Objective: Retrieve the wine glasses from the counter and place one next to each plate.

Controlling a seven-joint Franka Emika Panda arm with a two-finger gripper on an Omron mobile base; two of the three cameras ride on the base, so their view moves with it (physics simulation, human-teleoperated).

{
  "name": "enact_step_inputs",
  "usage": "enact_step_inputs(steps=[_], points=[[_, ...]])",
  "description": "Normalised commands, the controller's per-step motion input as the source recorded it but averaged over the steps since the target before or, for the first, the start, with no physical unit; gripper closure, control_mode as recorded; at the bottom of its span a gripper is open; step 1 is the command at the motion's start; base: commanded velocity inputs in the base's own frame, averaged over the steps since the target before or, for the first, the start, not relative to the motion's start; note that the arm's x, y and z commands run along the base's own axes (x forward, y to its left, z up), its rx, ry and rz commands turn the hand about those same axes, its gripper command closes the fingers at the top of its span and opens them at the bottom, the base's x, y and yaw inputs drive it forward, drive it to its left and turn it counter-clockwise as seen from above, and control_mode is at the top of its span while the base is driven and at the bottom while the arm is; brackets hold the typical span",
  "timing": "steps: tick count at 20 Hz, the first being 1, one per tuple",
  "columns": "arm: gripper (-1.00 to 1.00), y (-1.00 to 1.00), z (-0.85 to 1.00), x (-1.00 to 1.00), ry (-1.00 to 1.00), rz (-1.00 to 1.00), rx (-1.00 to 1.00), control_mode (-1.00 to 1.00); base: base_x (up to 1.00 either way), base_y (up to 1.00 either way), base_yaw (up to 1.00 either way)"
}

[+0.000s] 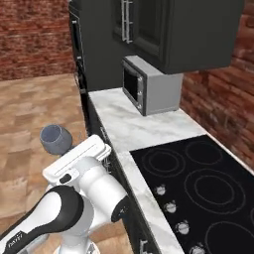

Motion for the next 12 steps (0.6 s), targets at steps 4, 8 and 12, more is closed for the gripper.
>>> enact_step_inputs(steps=[4, 8, 12], points=[[1.0, 0.0, 0.0, 0.0, 0.0, 0.0, 0.0, 1.0, 0.0, 0.44, 0.89], [1.0, 0.0, 0.0, 0.0, 0.0, 0.0, 0.0, 1.0, 0.31, 0.58, 0.5], [1.0, 0.0, 0.0, 0.0, 0.0, 0.0, 0.0, 1.0, 1.0, 0.39, 0.01]])
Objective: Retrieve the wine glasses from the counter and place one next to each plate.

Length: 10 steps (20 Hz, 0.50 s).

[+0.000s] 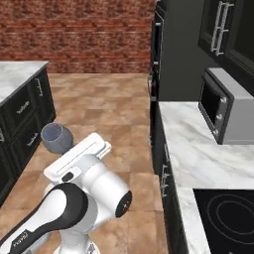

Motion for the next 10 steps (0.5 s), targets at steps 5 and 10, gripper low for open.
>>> enact_step_inputs(steps=[5, 10], points=[[1.0, 0.0, 0.0, 0.0, 0.0, 0.0, 0.0, 1.0, 1.0, 0.7, -0.13], [1.0, 0.0, 0.0, 0.0, 0.0, 0.0, 0.0, 1.0, 1.0, 0.89, -0.19]])
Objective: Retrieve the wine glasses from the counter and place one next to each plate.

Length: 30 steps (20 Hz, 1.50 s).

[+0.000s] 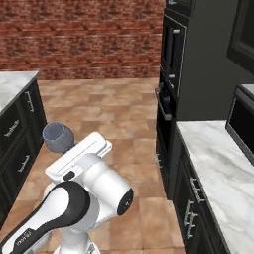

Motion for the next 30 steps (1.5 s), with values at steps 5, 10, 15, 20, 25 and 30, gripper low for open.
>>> enact_step_inputs(steps=[5, 10, 15, 20, 25, 30], points=[[1.0, 0.0, 0.0, 0.0, 0.0, 0.0, 0.0, 1.0, 1.0, 0.49, -0.06], [1.0, 0.0, 0.0, 0.0, 0.0, 0.0, 0.0, 1.0, 1.0, -0.07, 0.02], [1.0, 0.0, 0.0, 0.0, 0.0, 0.0, 0.0, 1.0, 1.0, 0.16, 0.07], [1.0, 0.0, 0.0, 0.0, 0.0, 0.0, 0.0, 1.0, 1.0, 0.29, 0.06], [1.0, 0.0, 0.0, 0.0, 0.0, 0.0, 0.0, 1.0, 1.0, 0.3, 0.01], [1.0, 0.0, 0.0, 0.0, 0.0, 0.0, 0.0, 1.0, 1.0, 0.32, 0.0]])
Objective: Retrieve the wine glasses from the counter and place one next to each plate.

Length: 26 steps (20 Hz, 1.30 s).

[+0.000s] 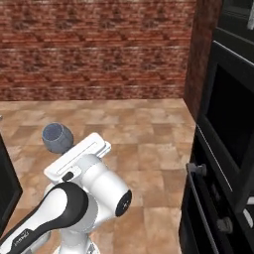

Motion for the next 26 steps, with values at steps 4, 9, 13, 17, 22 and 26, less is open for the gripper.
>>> enact_step_inputs(steps=[4, 9, 13, 17, 22, 26], points=[[1.0, 0.0, 0.0, 0.0, 0.0, 0.0, 0.0, 1.0, 1.0, 0.32, 0.0], [1.0, 0.0, 0.0, 0.0, 0.0, 0.0, 0.0, 1.0, 1.0, 0.31, 0.0], [1.0, 0.0, 0.0, 0.0, 0.0, 0.0, 0.0, 1.0, 1.0, 0.3, 0.0], [1.0, 0.0, 0.0, 0.0, 0.0, 0.0, 0.0, 1.0, 1.0, 0.2, 0.2], [1.0, 0.0, 0.0, 0.0, 0.0, 0.0, 0.0, 1.0, 1.0, 0.0, 0.43], [1.0, 0.0, 0.0, 0.0, 0.0, 0.0, 0.0, 1.0, 1.0, -0.05, 0.61]])
